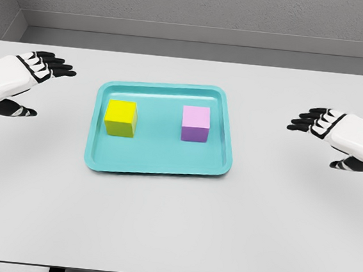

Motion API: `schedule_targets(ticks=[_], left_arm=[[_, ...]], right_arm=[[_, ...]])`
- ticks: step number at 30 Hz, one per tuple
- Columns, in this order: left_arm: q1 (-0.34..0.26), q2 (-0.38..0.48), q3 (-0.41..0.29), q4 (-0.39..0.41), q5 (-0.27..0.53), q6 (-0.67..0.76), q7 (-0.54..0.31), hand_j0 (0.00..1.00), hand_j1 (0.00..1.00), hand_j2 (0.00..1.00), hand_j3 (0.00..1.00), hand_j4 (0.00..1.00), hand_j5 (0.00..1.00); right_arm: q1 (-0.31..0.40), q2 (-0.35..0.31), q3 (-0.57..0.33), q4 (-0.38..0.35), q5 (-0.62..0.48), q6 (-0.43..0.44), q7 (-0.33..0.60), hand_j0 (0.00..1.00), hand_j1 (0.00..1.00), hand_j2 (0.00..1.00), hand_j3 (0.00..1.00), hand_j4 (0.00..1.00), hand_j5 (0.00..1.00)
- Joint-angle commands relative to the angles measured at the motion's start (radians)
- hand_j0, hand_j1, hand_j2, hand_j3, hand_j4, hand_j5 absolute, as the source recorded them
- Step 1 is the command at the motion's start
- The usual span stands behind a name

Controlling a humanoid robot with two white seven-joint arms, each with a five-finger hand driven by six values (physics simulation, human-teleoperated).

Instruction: Push two cubes

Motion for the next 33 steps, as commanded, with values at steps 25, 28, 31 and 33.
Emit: schedule_targets(ticks=[25,28,31,33], left_arm=[[-0.198,-0.048,-0.19,0.088,-0.406,0.001,-0.254,1.0,1.0,1.0,1.0,1.0,1.0],[-0.219,-0.063,-0.239,0.105,-0.409,0.001,-0.26,1.0,1.0,1.0,1.0,1.0,1.0],[-0.242,-0.095,-0.248,0.144,-0.426,0.001,-0.26,1.0,1.0,1.0,1.0,1.0,1.0],[-0.259,-0.111,-0.248,0.159,-0.427,0.001,-0.26,1.0,1.0,1.0,1.0,1.0,1.0]], right_arm=[[-0.479,0.115,0.287,0.107,0.131,0.001,0.301,0.94,0.94,0.94,0.94,0.94,0.94],[-0.528,0.13,0.293,0.181,0.125,0.001,0.32,0.96,0.96,0.96,0.96,0.96,0.96],[-0.686,0.142,0.529,0.221,0.09,0.001,0.32,0.96,0.96,0.96,0.96,0.96,0.96],[-0.699,0.145,0.532,0.217,0.09,0.001,0.32,0.96,0.96,0.96,0.96,0.96,0.96]])
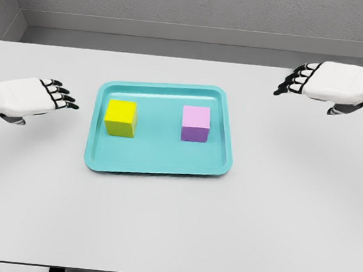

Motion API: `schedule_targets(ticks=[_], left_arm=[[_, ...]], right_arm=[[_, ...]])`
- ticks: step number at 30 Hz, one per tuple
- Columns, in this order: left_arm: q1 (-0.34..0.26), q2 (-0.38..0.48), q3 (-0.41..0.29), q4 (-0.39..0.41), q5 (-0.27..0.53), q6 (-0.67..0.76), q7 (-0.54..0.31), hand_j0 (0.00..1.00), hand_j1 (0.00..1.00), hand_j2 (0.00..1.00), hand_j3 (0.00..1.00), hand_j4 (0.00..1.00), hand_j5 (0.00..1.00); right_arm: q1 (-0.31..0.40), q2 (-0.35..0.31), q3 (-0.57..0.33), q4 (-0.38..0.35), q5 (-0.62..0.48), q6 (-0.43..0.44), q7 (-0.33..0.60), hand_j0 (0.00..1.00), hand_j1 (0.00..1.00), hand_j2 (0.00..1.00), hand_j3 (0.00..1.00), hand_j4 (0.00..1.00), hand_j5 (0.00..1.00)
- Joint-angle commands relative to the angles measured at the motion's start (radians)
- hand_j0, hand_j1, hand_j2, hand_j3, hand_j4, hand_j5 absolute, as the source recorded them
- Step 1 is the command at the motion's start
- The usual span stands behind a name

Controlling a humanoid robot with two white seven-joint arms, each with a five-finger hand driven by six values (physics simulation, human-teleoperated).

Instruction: Push two cubes

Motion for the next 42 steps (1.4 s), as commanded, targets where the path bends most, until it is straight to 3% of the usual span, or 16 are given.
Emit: schedule_targets(ticks=[1,3,5,7,9,12,17,19,28,31,42], left_arm=[[-0.002,-0.017,-0.008,0.019,-0.004,0.001,-0.002,1.0,1.0,1.0,1.0,1.0,1.0],[-0.02,-0.024,-0.014,0.031,-0.004,0.001,-0.002,1.0,1.0,1.0,1.0,1.0,1.0],[-0.058,-0.04,-0.053,0.05,-0.006,0.001,-0.002,1.0,1.0,1.0,1.0,1.0,1.0],[-0.066,-0.044,-0.06,0.054,-0.004,0.001,-0.002,1.0,1.0,1.0,1.0,1.0,1.0],[-0.075,-0.046,-0.073,0.054,-0.004,0.001,-0.002,1.0,1.0,1.0,1.0,1.0,1.0],[-0.098,-0.046,-0.08,0.053,0.001,0.001,-0.052,0.78,0.78,0.78,0.78,0.78,0.78],[-0.106,-0.049,-0.08,0.05,0.001,0.001,-0.058,0.7,0.7,0.7,0.7,0.7,0.7],[-0.106,-0.051,-0.08,0.048,0.001,0.001,-0.058,0.7,0.7,0.7,0.7,0.7,0.7],[-0.138,-0.109,-0.096,0.045,-0.002,0.001,-0.06,0.71,0.71,0.71,0.71,0.71,0.71],[-0.155,-0.13,-0.122,0.053,-0.004,0.001,-0.069,0.71,0.71,0.71,0.71,0.71,0.71],[-0.161,-0.147,-0.125,0.045,-0.002,0.001,-0.075,0.71,0.71,0.71,0.71,0.71,0.71]], right_arm=[[0.0,0.021,0.071,0.018,-0.013,0.002,0.002,0.95,0.95,0.95,0.95,0.95,0.95],[-0.003,0.07,0.106,0.058,-0.005,0.002,0.002,0.93,0.93,0.93,0.93,0.93,0.93],[-0.008,0.073,0.1,0.076,-0.007,0.002,0.002,0.9,0.9,0.9,0.9,0.9,0.9],[-0.008,0.075,0.102,0.076,-0.005,0.002,0.002,0.8,0.8,0.8,0.8,0.8,0.8],[-0.008,0.075,0.105,0.075,-0.007,0.002,0.002,0.77,0.77,0.77,0.77,0.77,0.77],[-0.008,0.077,0.11,0.075,-0.004,0.002,0.002,0.74,0.74,0.74,0.74,0.74,0.74],[0.0,0.112,0.111,0.089,0.006,0.002,0.002,0.68,0.68,0.68,0.68,0.68,0.68],[0.0,0.173,0.11,0.132,0.006,0.002,0.002,0.68,0.68,0.68,0.68,0.68,0.68],[0.011,0.235,0.1,0.138,0.032,0.002,0.002,0.62,0.62,0.62,0.62,0.62,0.62],[0.009,0.277,0.1,0.195,0.046,0.002,0.002,0.62,0.62,0.62,0.62,0.62,0.62],[0.008,0.311,0.099,0.198,0.053,0.002,0.002,0.62,0.62,0.62,0.62,0.62,0.62]])
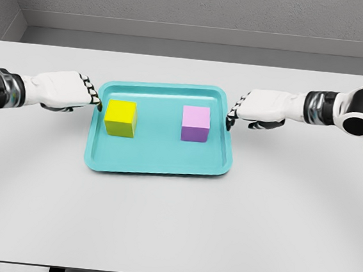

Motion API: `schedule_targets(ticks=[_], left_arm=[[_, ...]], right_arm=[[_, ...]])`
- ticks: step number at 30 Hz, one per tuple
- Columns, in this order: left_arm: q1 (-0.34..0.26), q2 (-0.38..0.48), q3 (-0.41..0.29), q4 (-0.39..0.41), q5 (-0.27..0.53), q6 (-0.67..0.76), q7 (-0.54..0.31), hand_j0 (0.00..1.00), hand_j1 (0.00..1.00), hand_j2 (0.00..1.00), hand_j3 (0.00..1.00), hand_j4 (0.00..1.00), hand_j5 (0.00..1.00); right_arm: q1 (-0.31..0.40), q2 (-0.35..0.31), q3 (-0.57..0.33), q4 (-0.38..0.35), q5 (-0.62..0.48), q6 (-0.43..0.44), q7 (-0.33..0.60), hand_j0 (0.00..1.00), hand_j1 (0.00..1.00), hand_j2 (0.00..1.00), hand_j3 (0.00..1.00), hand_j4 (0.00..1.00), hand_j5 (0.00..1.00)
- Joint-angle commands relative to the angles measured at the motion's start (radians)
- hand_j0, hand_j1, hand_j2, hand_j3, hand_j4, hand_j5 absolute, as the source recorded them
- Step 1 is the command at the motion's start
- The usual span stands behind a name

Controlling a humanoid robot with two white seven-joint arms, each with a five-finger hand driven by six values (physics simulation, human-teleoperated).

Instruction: Push two cubes

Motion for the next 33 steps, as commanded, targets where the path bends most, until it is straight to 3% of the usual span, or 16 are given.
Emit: schedule_targets(ticks=[1,6,33], left_arm=[[0.0,0.0,-0.007,-0.003,0.003,0.002,0.0,0.71,0.71,0.71,0.71,0.71,0.71],[0.003,-0.002,-0.008,-0.003,0.005,0.002,0.0,0.71,0.71,0.71,0.71,0.71,0.71],[0.009,-0.025,-0.007,-0.053,0.008,0.002,-0.014,0.71,0.71,0.71,0.71,0.71,0.71]], right_arm=[[0.0,0.022,0.0,0.023,-0.002,0.002,0.0,0.62,0.62,0.62,0.62,0.62,0.62],[0.002,0.054,0.004,0.066,0.017,0.002,0.0,0.62,0.62,0.62,0.62,0.62,0.62],[-0.006,0.153,0.001,0.092,0.058,0.002,0.0,0.61,0.61,0.61,0.61,0.61,0.61]])
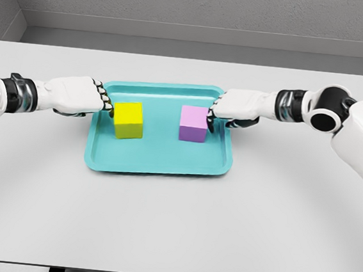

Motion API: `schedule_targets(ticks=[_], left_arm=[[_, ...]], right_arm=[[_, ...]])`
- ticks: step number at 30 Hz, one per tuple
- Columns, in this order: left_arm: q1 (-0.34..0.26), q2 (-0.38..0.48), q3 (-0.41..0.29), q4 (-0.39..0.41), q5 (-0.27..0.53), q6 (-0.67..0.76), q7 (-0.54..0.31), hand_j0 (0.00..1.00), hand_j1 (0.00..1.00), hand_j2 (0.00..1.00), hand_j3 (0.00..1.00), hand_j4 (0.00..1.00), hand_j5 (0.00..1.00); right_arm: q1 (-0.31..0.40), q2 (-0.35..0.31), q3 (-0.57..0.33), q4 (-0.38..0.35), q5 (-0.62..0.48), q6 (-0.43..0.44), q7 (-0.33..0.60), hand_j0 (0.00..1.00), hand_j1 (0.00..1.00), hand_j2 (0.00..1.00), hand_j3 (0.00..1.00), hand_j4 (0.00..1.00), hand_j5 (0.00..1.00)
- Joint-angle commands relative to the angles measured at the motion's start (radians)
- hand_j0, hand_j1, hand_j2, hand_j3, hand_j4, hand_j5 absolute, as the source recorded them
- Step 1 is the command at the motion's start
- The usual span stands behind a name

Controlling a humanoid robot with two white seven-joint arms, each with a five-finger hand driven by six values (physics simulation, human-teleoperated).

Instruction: Push two cubes

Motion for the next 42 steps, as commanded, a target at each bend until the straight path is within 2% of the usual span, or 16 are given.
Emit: schedule_targets(ticks=[1,14,17,19,23,25,33,36,42], left_arm=[[0.0,0.001,0.001,-0.005,0.005,0.002,0.0,0.71,0.71,0.71,0.71,0.71,0.71],[-0.005,-0.002,0.001,-0.02,0.001,0.002,-0.001,0.71,0.71,0.71,0.71,0.71,0.71],[-0.005,-0.01,0.001,-0.027,0.001,0.002,-0.001,0.71,0.71,0.71,0.71,0.71,0.71],[-0.005,-0.01,0.001,-0.027,0.001,0.002,-0.001,0.71,0.71,0.71,0.71,0.71,0.71],[-0.009,-0.011,0.001,-0.027,0.0,0.002,-0.001,0.71,0.71,0.71,0.71,0.71,0.71],[-0.009,-0.011,0.001,-0.027,0.0,0.002,-0.001,0.71,0.71,0.71,0.71,0.71,0.71],[-0.009,-0.049,0.001,-0.03,-0.005,0.002,-0.015,0.71,0.71,0.71,0.71,0.71,0.71],[-0.009,-0.049,0.002,-0.028,-0.005,0.002,-0.015,0.71,0.71,0.71,0.71,0.71,0.71],[-0.009,-0.049,0.004,-0.016,-0.005,0.002,-0.015,0.72,0.72,0.72,0.72,0.72,0.72]], right_arm=[[0.0,0.015,0.004,0.001,0.012,-0.011,-0.001,0.61,0.61,0.61,0.61,0.61,0.61],[0.006,-0.026,-0.032,0.008,0.011,-0.011,-0.001,0.62,0.62,0.62,0.62,0.62,0.62],[0.006,-0.021,-0.036,0.021,0.004,-0.011,-0.001,0.6,0.6,0.6,0.6,0.6,0.6],[0.015,-0.02,-0.073,0.019,0.001,-0.011,-0.001,0.6,0.6,0.6,0.6,0.6,0.6],[0.021,-0.012,-0.073,0.024,0.001,-0.011,-0.001,0.59,0.59,0.59,0.59,0.59,0.59],[0.023,0.006,-0.074,0.051,0.003,-0.011,-0.001,0.59,0.59,0.59,0.59,0.59,0.59],[0.026,0.032,-0.071,0.077,0.012,-0.011,-0.001,0.59,0.59,0.59,0.59,0.59,0.59],[0.026,0.066,-0.064,0.097,0.017,-0.011,-0.001,0.59,0.59,0.59,0.59,0.59,0.59],[0.026,0.103,-0.065,0.102,0.023,-0.011,-0.001,0.59,0.59,0.59,0.59,0.59,0.59]])
